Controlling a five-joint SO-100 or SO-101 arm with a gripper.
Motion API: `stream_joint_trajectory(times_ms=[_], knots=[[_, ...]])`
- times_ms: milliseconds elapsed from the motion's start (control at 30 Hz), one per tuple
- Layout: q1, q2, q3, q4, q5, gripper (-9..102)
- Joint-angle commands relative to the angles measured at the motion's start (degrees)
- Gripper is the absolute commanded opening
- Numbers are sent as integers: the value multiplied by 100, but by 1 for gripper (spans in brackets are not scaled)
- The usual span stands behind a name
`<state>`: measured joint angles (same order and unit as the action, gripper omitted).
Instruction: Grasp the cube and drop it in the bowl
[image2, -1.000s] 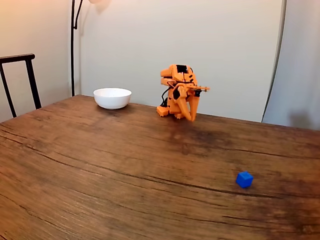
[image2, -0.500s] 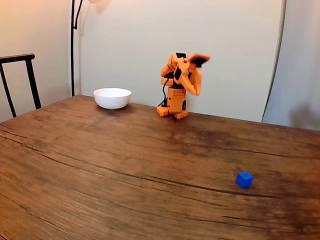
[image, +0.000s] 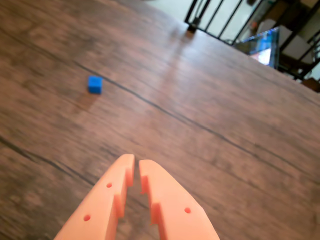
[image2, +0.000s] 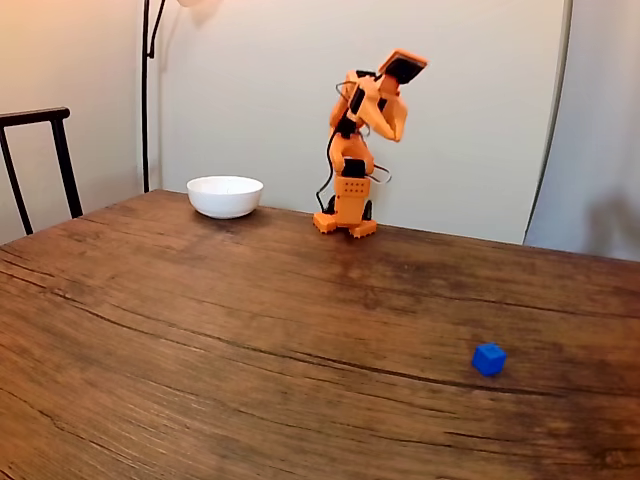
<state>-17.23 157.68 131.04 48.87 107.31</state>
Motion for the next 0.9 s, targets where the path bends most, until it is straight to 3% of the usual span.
stream_joint_trajectory(times_ms=[0, 233, 867], knots=[[-53, -923, -756, -149, 62, 0], [-185, -2092, -1547, -185, 53, 0], [-800, -4421, -1767, -2364, -44, 0]])
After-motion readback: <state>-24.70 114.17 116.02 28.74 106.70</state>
